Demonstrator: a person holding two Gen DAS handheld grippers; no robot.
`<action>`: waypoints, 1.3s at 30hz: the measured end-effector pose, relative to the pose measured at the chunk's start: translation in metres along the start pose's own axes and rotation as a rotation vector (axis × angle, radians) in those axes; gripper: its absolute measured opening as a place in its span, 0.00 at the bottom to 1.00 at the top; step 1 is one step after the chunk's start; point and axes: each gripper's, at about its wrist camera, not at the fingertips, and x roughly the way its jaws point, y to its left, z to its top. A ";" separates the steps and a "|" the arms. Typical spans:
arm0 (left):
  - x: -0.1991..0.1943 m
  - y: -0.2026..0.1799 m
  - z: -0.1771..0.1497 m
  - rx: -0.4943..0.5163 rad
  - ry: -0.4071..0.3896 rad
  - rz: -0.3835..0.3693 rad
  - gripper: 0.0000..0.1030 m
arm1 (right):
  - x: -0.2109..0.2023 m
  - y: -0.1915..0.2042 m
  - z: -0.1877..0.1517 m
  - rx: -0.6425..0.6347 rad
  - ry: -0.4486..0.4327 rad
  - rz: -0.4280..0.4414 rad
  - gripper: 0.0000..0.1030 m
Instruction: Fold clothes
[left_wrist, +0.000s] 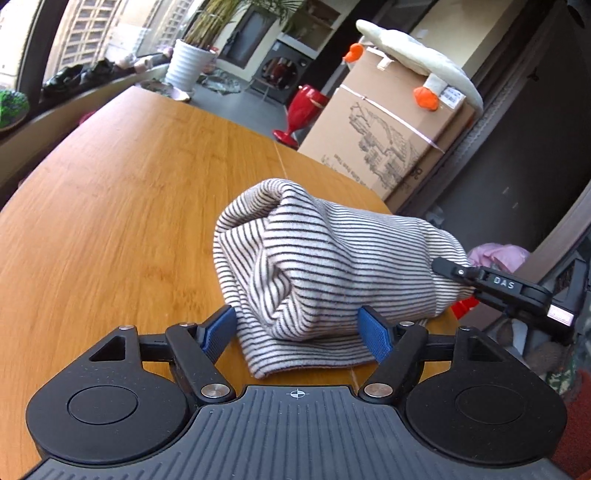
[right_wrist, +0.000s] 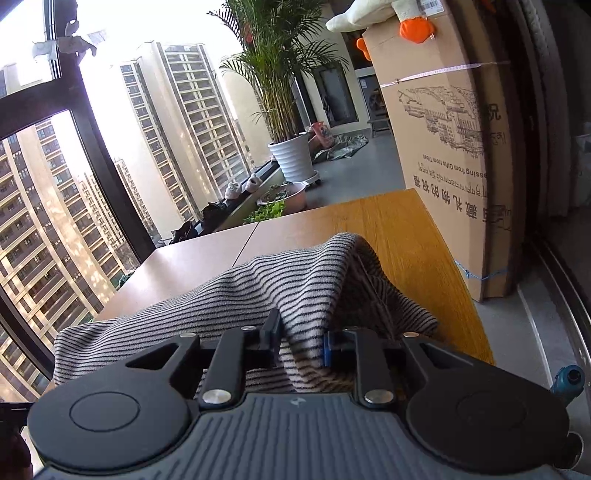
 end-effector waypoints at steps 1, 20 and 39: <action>0.003 0.003 0.006 0.008 -0.009 0.019 0.76 | 0.000 0.001 -0.001 0.006 0.006 0.009 0.19; 0.037 0.000 0.083 0.016 -0.028 0.052 0.44 | 0.004 0.025 -0.006 -0.074 0.076 0.076 0.20; -0.011 -0.034 0.038 0.160 -0.188 0.089 0.54 | -0.010 -0.019 0.004 -0.094 -0.007 -0.009 0.29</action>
